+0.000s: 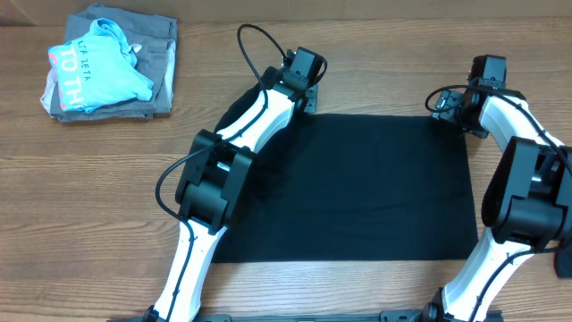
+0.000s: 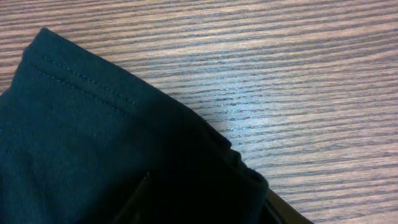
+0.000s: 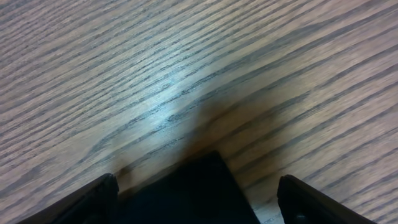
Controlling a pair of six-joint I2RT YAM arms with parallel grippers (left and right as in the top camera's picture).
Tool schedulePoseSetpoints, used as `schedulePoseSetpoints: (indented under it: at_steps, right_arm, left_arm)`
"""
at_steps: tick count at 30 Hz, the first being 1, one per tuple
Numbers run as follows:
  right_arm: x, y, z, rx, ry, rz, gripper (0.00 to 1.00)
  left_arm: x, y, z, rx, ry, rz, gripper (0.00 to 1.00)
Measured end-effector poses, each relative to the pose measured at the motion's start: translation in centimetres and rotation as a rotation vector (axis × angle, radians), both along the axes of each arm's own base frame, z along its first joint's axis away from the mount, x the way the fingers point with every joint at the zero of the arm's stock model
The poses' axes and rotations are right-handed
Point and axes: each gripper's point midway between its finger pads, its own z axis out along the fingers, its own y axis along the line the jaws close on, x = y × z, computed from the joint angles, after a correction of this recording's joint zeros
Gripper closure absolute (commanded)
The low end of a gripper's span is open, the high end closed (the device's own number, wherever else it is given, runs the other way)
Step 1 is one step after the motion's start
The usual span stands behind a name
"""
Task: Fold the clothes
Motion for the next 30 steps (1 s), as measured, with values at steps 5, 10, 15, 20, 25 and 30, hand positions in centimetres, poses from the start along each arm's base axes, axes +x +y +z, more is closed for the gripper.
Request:
schedulePoseSetpoints:
  at_steps: [5, 10, 15, 20, 25, 30]
  right_arm:
    - [-0.1, 0.0, -0.7, 0.000, 0.017, -0.009, 0.22]
    - [-0.1, 0.0, -0.7, 0.000, 0.018, -0.007, 0.33]
    - [-0.2, -0.1, -0.7, 0.000, 0.019, -0.026, 0.59]
    - [-0.3, -0.4, -0.7, -0.006, 0.020, -0.051, 0.72]
    - [-0.3, -0.4, -0.7, -0.003, 0.017, -0.065, 0.81]
    - [-0.5, -1.0, -0.7, -0.036, 0.027, -0.079, 0.92]
  left_arm:
    - [0.0, 0.0, 0.0, -0.001, 0.000, 0.000, 0.50]
    - [0.0, 0.0, 0.0, -0.001, 0.001, -0.001, 0.51]
    - [0.0, 0.1, 0.0, -0.001, 0.003, 0.001, 0.52]
    - [0.0, 0.2, 0.0, -0.001, 0.003, 0.002, 0.62]
    - [0.2, 0.8, -0.1, -0.003, 0.007, 0.015, 0.73]
    - [0.4, 1.2, -0.1, -0.007, 0.012, 0.023, 0.94]
